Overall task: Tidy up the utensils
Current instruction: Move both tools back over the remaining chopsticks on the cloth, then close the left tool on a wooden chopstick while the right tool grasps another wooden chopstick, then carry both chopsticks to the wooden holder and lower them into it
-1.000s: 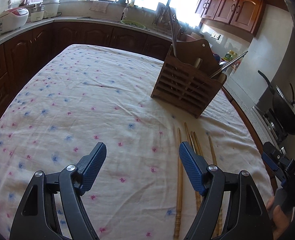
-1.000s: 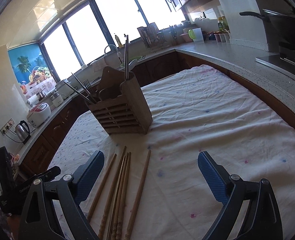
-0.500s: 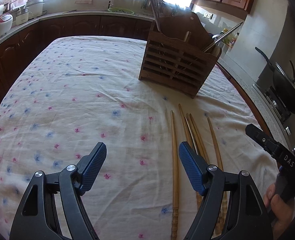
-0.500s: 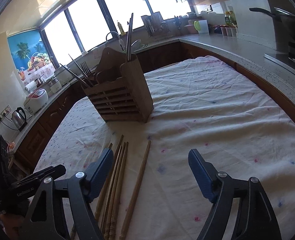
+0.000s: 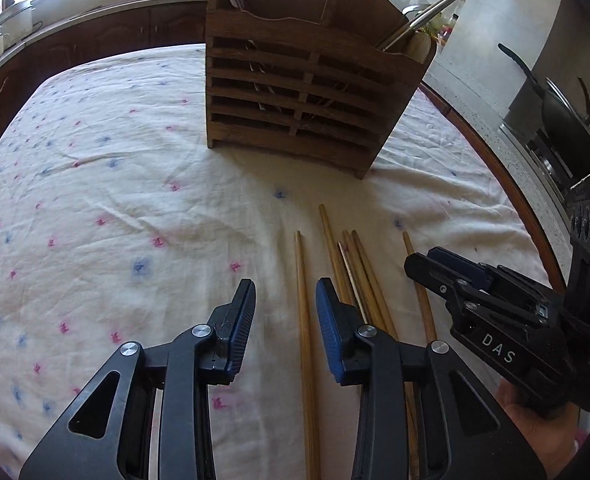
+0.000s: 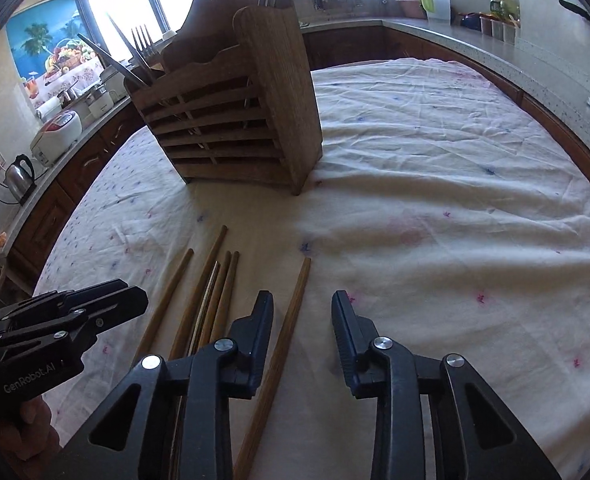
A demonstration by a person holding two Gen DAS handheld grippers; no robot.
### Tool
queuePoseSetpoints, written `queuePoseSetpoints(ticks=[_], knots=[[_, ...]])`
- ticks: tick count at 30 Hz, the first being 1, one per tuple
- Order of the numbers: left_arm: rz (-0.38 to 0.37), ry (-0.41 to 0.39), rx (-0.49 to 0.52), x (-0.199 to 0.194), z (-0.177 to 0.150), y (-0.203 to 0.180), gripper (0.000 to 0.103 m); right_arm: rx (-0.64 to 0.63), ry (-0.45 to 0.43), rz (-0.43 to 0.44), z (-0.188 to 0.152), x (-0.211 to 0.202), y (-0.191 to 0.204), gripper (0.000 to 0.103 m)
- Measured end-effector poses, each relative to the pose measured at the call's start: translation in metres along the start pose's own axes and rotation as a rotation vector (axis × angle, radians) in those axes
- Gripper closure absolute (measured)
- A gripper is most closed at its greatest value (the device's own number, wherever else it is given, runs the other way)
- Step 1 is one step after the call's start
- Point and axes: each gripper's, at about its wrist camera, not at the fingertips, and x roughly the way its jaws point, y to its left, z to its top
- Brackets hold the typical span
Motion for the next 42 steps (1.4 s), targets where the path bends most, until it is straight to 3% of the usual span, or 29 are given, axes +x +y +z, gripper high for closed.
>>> queuePoseSetpoints(ticks=[6, 10, 13, 19, 21, 24, 30, 36, 42], knots=[[0.038, 0.01, 0.087, 0.015, 0.002, -0.012, 0.078, -0.056, 0.008, -0.034, 0.005, 0.006, 0.006, 0.075], [0.054, 0.007, 0.133, 0.014, 0.0, -0.012, 0.086, -0.098, 0.014, -0.057, 0.003, 0.005, 0.005, 0.09], [0.048, 0.018, 0.12, 0.014, 0.003, -0.009, 0.085, -0.087, 0.02, -0.029, 0.003, 0.004, -0.002, 0.091], [0.102, 0.004, 0.182, 0.022, 0.006, -0.024, 0.085, -0.099, 0.014, -0.063, 0.006, 0.008, 0.008, 0.09], [0.099, 0.006, 0.179, 0.021, 0.006, -0.022, 0.096, -0.089, 0.014, -0.055, 0.006, 0.008, 0.006, 0.092], [0.072, 0.017, 0.145, 0.013, 0.003, -0.012, 0.098, -0.042, 0.016, -0.02, 0.006, 0.005, -0.001, 0.095], [-0.007, -0.06, 0.052, -0.032, -0.004, 0.01, 0.098, 0.033, -0.031, 0.067, 0.005, -0.026, -0.007, 0.097], [-0.095, -0.18, -0.035, -0.096, -0.002, 0.032, 0.098, 0.047, -0.15, 0.113, 0.017, -0.085, -0.003, 0.098], [-0.134, -0.277, -0.057, -0.145, 0.003, 0.037, 0.098, 0.048, -0.272, 0.146, 0.031, -0.137, 0.002, 0.098]])
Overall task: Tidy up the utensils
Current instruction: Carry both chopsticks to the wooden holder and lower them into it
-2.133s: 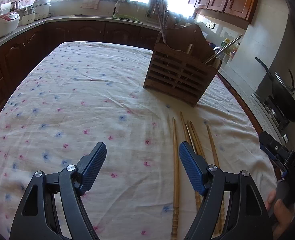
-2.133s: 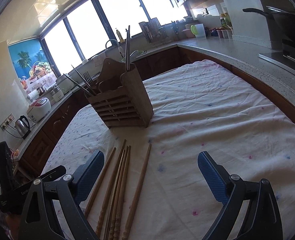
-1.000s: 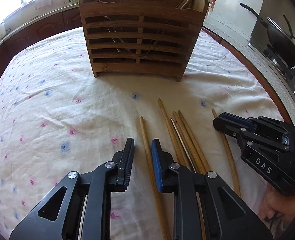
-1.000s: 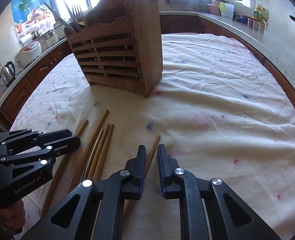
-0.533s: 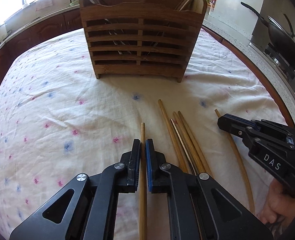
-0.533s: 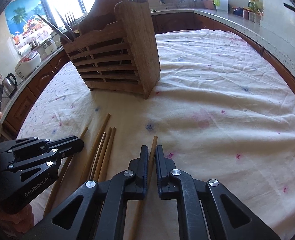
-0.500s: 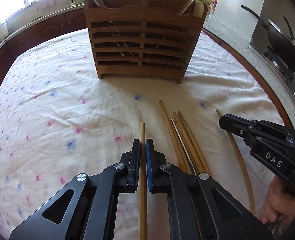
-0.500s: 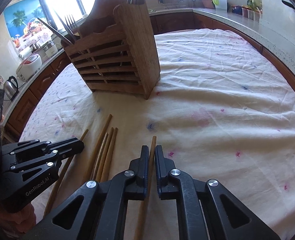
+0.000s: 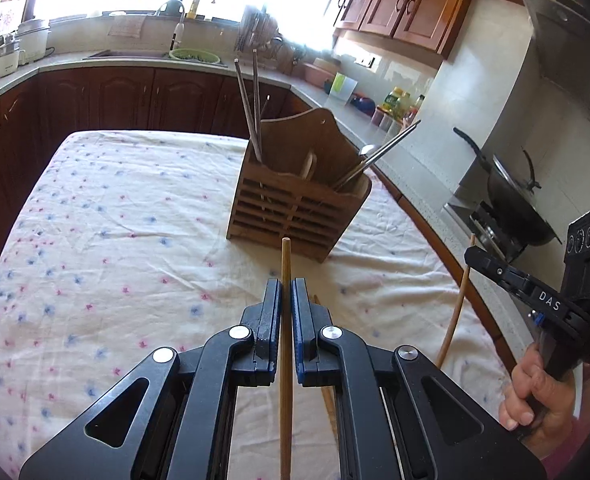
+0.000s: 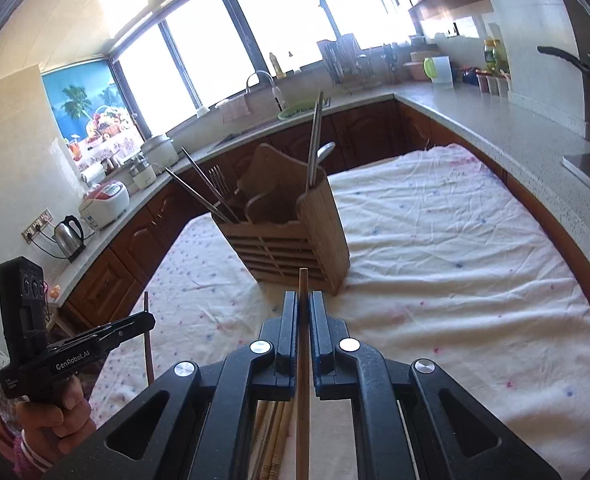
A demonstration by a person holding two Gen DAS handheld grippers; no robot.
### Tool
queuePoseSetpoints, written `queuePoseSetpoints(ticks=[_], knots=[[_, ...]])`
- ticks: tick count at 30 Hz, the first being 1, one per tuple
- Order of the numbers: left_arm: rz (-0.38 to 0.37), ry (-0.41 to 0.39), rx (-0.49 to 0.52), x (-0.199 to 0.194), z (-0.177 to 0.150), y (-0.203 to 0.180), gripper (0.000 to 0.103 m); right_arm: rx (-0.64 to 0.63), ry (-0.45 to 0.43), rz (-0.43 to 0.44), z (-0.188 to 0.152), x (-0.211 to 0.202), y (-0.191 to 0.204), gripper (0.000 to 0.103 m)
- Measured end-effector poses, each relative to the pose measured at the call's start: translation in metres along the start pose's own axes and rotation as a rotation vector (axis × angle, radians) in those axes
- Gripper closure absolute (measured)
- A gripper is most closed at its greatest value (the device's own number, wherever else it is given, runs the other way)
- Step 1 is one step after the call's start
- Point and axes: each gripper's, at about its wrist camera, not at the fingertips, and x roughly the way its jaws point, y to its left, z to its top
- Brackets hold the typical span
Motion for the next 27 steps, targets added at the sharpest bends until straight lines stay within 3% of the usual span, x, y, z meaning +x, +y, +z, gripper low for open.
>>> queuePoseSetpoints(ticks=[9, 27], knots=[[-0.021, -0.091, 0.024, -0.036, 0.013, -0.009, 0.098, -0.033, -0.118, 0.013, 0.026, -0.039, 0.016, 0.098], [0.008, -0.205, 0.0, -0.048, 0.04, -0.008, 0.098, -0.028, -0.151, 0.023, 0.041, -0.038, 0.013, 0.098]])
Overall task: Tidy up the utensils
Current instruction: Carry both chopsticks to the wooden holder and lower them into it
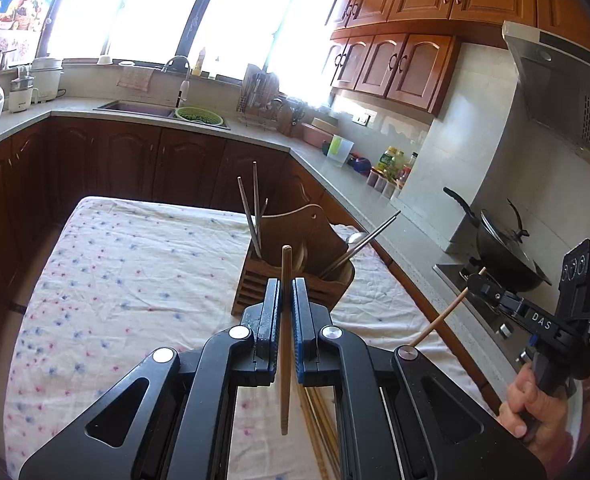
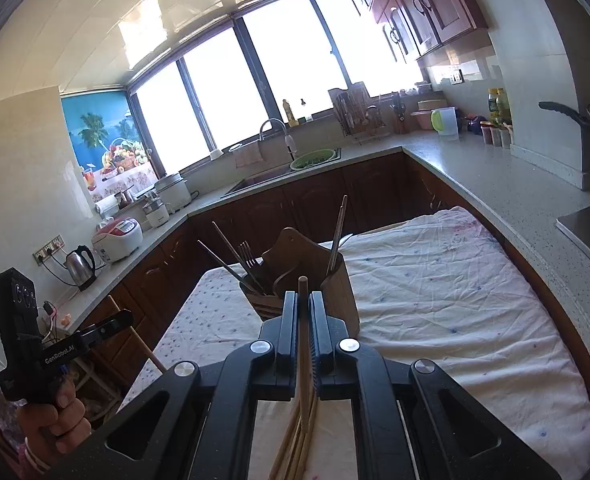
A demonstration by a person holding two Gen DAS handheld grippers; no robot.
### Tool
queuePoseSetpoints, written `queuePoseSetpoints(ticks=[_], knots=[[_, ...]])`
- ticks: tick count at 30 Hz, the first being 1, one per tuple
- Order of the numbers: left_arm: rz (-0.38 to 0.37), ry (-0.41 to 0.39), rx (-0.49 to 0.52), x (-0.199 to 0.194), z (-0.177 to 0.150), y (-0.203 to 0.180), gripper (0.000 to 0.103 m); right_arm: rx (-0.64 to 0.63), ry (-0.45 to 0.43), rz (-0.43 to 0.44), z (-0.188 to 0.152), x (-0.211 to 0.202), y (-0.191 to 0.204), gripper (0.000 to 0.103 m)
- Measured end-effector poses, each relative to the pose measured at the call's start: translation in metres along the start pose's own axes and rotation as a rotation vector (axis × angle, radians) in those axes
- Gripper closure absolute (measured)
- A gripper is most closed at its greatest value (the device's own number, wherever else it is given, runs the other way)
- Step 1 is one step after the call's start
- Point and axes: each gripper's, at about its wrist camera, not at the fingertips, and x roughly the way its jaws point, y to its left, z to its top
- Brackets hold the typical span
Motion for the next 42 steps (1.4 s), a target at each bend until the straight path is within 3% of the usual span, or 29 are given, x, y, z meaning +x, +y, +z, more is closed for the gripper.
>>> queuePoseSetpoints(ticks=[7, 14, 18, 23, 30, 42], knots=[[0.004, -0.077, 0.022, 0.001, 0.029, -0.009, 0.098, -0.003, -0.049, 0.01, 0.019, 0.002, 0.004, 0.098], [0.043, -0.223, 0.077, 0.008, 0.082, -0.023, 0.098, -0.036, -0.161, 0.016, 0.066, 0.004, 0.017, 0.098], [0.07, -0.284, 0.083, 0.025, 0.107, -0.027, 0.098, -0.061, -0.233, -0.003, 0.093, 0.012, 0.025, 0.098], [0.11, -0.337, 0.08, 0.053, 0.122, -0.028, 0.098, -0.06, -0.259, -0.035, 0.111, 0.04, 0.023, 0.098], [0.136, -0.284, 0.052, 0.097, 0.101, -0.014, 0.098, -0.051, -0.222, -0.076, 0.094, 0.079, 0.01, 0.098], [0.151, -0.136, 0.014, 0.129, 0.047, 0.012, 0.098, -0.008, -0.099, -0.095, 0.038, 0.111, -0.009, 0.098]])
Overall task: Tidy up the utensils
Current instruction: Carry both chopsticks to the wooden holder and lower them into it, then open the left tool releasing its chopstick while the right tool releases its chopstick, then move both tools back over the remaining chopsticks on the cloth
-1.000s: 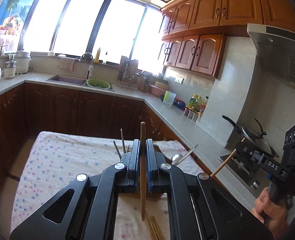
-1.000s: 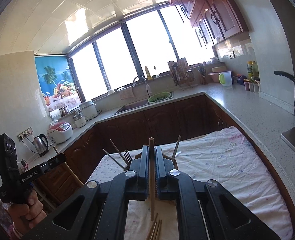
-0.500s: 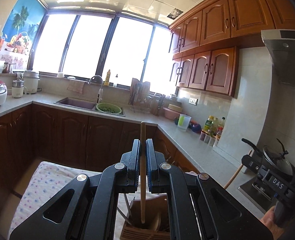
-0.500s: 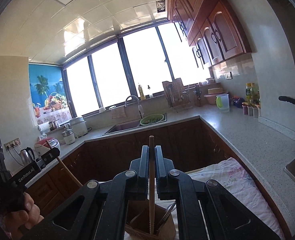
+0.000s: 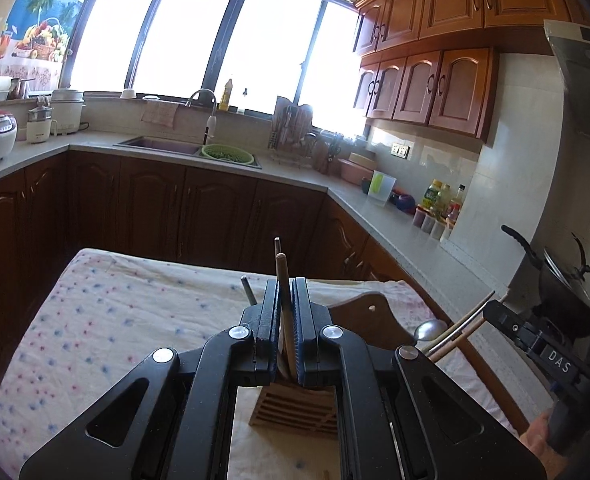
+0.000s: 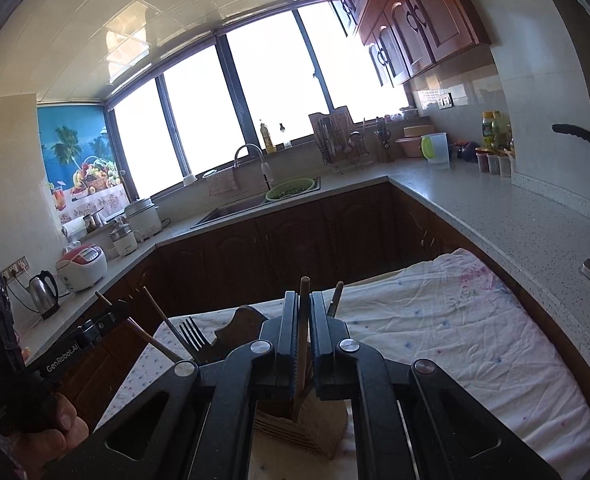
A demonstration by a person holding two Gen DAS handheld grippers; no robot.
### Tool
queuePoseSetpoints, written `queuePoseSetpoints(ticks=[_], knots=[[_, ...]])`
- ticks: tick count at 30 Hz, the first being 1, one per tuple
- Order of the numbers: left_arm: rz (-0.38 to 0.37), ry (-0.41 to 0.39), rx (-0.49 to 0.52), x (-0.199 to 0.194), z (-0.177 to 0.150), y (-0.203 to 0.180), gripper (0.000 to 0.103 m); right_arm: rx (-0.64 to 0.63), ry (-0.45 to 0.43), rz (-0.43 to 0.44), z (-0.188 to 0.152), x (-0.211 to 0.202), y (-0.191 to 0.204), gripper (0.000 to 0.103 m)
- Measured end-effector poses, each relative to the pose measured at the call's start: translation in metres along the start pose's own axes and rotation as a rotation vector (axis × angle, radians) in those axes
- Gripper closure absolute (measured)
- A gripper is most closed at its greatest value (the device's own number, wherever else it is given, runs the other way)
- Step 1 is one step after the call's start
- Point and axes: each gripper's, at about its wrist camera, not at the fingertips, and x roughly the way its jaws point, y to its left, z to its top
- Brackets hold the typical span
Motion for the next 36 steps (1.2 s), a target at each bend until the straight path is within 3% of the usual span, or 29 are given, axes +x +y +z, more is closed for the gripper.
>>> queuePoseSetpoints(ticks=[14, 20, 21, 22, 24, 27, 30, 36], knots=[[0.007, 0.037, 0.015, 0.007, -0.005, -0.004, 0.097, 0.008, 0.017, -0.009, 0.0, 0.001, 0.0, 0.097], [-0.007, 0.065, -0.007, 0.004, 0.002, -0.001, 0.095, 0.039, 0.028, 0.007, 0.002, 0.0, -0.005, 0.089], [-0.012, 0.064, -0.012, 0.001, 0.003, -0.001, 0.088, 0.048, 0.021, 0.01, 0.003, -0.003, -0.006, 0.081], [-0.011, 0.061, -0.015, -0.003, 0.004, -0.001, 0.082, 0.059, 0.011, 0.018, 0.004, -0.006, -0.008, 0.061], [-0.013, 0.033, -0.025, -0.015, 0.006, 0.0, 0.057, 0.073, -0.014, 0.036, 0.007, -0.016, -0.01, 0.04], [-0.01, -0.001, -0.025, -0.036, 0.006, -0.001, 0.043, 0.083, -0.056, 0.049, 0.01, -0.033, -0.009, 0.027], [0.0, -0.022, -0.033, -0.057, 0.001, 0.001, 0.027, 0.105, -0.086, 0.063, 0.008, -0.05, -0.011, 0.003], [0.016, 0.007, -0.059, -0.088, -0.023, 0.014, 0.022, 0.132, -0.091, 0.064, -0.009, -0.079, -0.018, 0.001]])
